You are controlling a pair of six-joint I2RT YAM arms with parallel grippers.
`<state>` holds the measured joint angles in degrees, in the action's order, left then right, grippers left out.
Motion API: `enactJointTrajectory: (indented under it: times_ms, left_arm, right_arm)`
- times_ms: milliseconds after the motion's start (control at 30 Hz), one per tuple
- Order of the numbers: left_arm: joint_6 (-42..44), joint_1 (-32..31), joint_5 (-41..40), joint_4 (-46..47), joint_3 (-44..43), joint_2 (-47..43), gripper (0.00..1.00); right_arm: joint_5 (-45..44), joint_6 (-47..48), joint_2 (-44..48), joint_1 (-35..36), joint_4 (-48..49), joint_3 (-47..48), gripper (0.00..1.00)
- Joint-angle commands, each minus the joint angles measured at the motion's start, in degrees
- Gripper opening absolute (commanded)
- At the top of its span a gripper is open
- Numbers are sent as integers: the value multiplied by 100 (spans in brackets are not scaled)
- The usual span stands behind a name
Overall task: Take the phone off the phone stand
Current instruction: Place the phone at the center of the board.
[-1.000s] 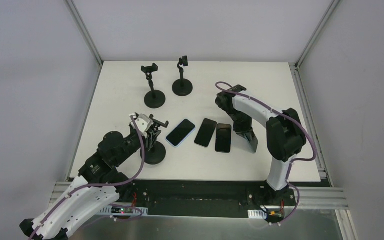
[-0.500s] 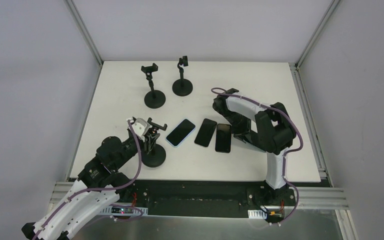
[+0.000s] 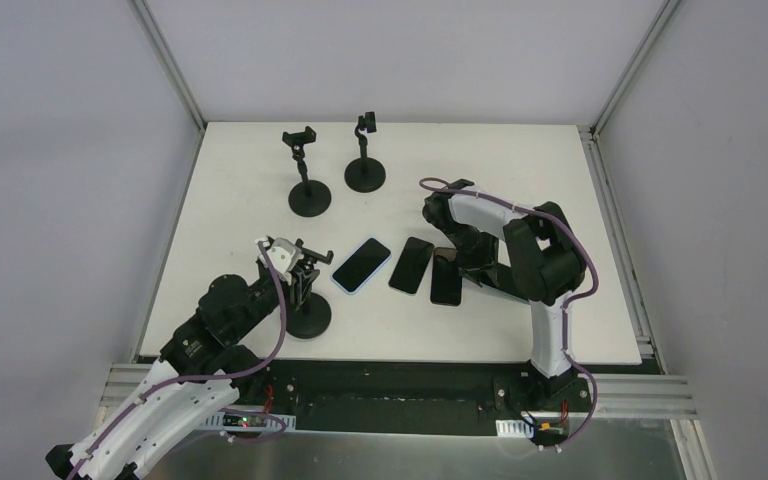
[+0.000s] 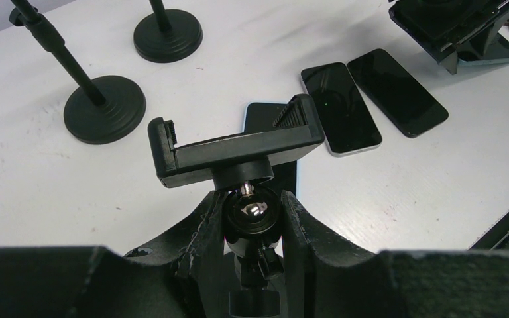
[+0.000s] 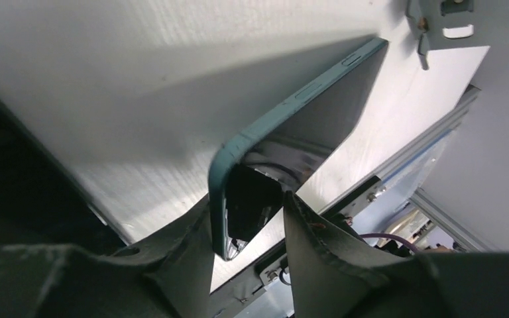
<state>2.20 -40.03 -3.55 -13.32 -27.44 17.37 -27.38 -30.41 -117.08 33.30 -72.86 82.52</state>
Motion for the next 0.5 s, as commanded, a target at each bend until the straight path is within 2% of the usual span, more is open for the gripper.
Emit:
enactJointTrajectory:
  times_ms: [0,133,267,467]
  left_arm:
    - [-127,30,-16,631,-95,-109,0]
    - [-167,30,11,640,-110,-87,0]
    - [-53,30,18,687,-224,18,0]
    - [280,35,-143,878,-621,514,0]
  right_arm:
    - [262,67,54,11,129,6,47]
    - [390,133,197,12,237,10,55]
    - [557,192,460,27,340,19,57]
    - [1296,285,1649,23,919,-266,60]
